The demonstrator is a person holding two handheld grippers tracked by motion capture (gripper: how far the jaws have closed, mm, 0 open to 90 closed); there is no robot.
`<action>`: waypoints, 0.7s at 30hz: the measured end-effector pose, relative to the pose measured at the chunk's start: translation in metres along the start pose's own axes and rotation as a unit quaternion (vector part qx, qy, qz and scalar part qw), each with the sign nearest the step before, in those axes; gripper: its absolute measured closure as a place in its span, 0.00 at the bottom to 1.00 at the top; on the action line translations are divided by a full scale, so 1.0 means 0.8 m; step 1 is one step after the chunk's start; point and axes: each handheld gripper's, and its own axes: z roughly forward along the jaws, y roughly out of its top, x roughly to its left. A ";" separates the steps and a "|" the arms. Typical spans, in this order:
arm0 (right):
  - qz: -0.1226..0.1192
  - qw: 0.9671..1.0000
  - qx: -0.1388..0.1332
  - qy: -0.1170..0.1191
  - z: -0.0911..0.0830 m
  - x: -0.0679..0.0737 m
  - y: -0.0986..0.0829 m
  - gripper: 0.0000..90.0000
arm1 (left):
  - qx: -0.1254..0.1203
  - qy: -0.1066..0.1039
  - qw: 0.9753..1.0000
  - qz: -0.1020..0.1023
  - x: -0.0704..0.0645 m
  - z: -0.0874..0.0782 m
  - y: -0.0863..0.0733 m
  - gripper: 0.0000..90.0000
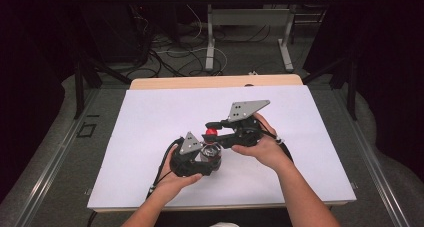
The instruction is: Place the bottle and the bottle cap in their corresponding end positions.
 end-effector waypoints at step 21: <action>0.002 0.998 0.011 -0.066 -0.021 0.010 -0.015 0.68 | 0.005 0.010 1.000 -0.010 0.009 0.003 -0.002 0.34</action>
